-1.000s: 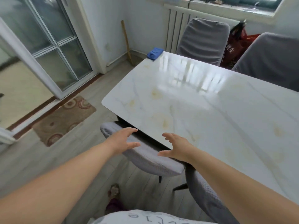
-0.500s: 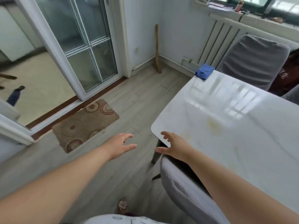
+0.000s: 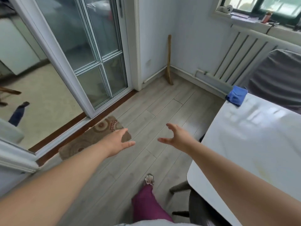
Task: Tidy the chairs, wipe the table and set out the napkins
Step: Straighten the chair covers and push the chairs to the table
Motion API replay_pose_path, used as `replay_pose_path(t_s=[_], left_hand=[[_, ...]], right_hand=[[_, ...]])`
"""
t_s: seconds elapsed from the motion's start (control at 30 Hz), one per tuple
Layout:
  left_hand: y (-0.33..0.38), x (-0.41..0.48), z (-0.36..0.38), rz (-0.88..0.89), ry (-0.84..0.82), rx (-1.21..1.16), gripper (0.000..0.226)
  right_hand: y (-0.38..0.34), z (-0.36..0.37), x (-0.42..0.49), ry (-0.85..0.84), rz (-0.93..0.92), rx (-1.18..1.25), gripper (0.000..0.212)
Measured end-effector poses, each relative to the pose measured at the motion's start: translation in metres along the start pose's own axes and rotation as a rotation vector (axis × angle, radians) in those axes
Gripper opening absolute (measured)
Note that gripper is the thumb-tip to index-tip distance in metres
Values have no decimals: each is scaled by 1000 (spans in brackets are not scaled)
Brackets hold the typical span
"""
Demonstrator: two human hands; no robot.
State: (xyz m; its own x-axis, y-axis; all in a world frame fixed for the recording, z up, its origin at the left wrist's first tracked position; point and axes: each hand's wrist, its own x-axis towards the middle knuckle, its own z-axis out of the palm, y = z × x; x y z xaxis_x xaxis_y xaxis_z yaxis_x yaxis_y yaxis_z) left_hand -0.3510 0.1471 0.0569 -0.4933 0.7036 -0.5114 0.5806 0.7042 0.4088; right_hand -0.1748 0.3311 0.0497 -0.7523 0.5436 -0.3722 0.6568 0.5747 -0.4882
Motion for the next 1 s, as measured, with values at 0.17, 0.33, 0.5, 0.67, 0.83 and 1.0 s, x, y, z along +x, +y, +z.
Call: replay_pose_path(t_s=[0.17,0.33,0.5,0.67,0.83,1.0], left_hand=[[2,96,-53,31,-2,80,86],[18,215,-140,71,10,202,91],[42,302,-189,112,-15,248,95],[79,400,-225,189,-50,232,96],[140,536,-273,333,-141,279,92],[217,639,-326,440,-236,355,91]], right_hand=[[-5,-29,98,40,9,-13,91],[-13,-89,223,49,60,-1,92],[-7,-140,295,96,113,46,92],[15,-182,359,142,204,103,92],[54,-241,445,217,364,146,93],[88,-303,503,302,559,228,98]])
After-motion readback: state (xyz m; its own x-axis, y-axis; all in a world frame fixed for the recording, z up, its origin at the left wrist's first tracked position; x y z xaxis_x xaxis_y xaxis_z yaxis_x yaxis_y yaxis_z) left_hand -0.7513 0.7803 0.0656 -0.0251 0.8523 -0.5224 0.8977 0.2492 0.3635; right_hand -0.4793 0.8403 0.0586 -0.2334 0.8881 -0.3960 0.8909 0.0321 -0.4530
